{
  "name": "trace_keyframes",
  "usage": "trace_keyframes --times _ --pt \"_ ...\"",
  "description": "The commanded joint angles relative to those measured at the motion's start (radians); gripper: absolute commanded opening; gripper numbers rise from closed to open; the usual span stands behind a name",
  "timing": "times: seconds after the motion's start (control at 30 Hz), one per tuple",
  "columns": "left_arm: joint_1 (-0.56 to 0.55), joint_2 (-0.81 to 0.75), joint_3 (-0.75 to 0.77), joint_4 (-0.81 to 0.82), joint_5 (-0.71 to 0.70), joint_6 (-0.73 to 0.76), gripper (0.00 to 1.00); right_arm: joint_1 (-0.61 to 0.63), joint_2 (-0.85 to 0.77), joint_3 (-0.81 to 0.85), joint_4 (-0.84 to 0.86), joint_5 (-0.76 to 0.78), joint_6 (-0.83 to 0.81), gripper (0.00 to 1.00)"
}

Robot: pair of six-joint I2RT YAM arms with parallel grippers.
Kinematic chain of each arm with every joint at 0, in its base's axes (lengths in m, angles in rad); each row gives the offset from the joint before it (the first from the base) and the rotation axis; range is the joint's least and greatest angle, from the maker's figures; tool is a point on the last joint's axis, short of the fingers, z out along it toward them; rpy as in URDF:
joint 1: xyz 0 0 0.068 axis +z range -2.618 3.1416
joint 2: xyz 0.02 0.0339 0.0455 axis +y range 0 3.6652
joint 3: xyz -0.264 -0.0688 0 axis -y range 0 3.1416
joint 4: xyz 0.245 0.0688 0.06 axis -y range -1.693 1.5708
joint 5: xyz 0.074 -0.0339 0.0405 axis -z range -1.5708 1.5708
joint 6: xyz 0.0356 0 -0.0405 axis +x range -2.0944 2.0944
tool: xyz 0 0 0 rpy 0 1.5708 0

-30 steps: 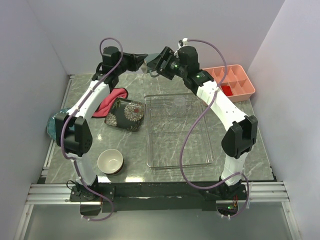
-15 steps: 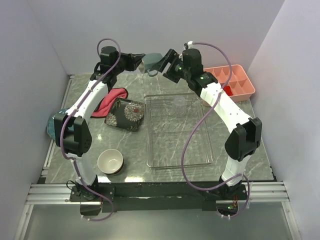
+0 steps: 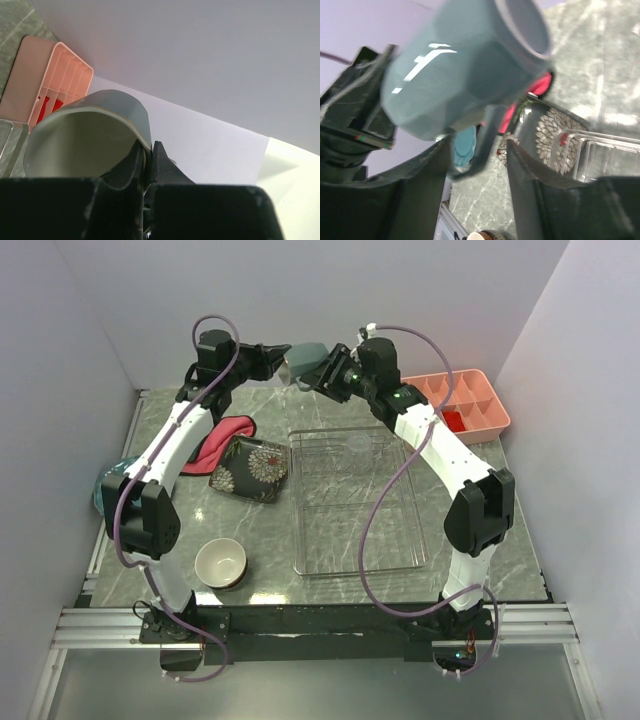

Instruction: Load the mixed dishes into the dish rack

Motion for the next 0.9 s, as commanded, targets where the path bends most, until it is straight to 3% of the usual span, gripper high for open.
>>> trace_keyframes --times 0.0,0.2,0.37,0.4,0.43,0.57,0.77,0.8,0.87 --pt "-0.013 -0.092 0.051 0.1 0.018 -0.055 0.01 0.001 -0.004 0.067 0.115 -0.057 -0.025 0.48" --pt "-0.027 -0.105 0.007 0.068 0.023 -0.05 0.01 -0.008 -0.011 0.079 0.127 -0.057 -0.065 0.43" --pt "-0.025 -0.11 -0.058 0.09 0.013 0.004 0.01 -0.026 -0.021 0.081 0.164 -0.109 -0.146 0.22" --pt "-0.027 -0.11 -0.074 0.116 0.01 0.019 0.01 -0.03 -0.021 0.079 0.179 -0.147 -0.174 0.16" --pt "-0.024 -0.11 -0.085 0.111 0.006 0.043 0.01 -0.033 -0.021 0.088 0.167 -0.14 -0.215 0.0" --pt "-0.014 -0.108 -0.176 0.138 -0.011 0.131 0.01 -0.048 -0.007 0.097 0.135 -0.148 -0.303 0.0" --pt "0.006 -0.107 -0.234 0.178 -0.037 0.281 0.24 -0.065 -0.01 0.114 0.031 -0.054 -0.377 0.0" --pt "0.01 -0.107 -0.231 0.178 -0.037 0.304 0.35 -0.065 -0.014 0.119 0.017 -0.031 -0.378 0.0" --pt "0.021 -0.11 -0.214 0.175 -0.034 0.332 0.47 -0.068 -0.031 0.127 0.0 0.018 -0.391 0.0"
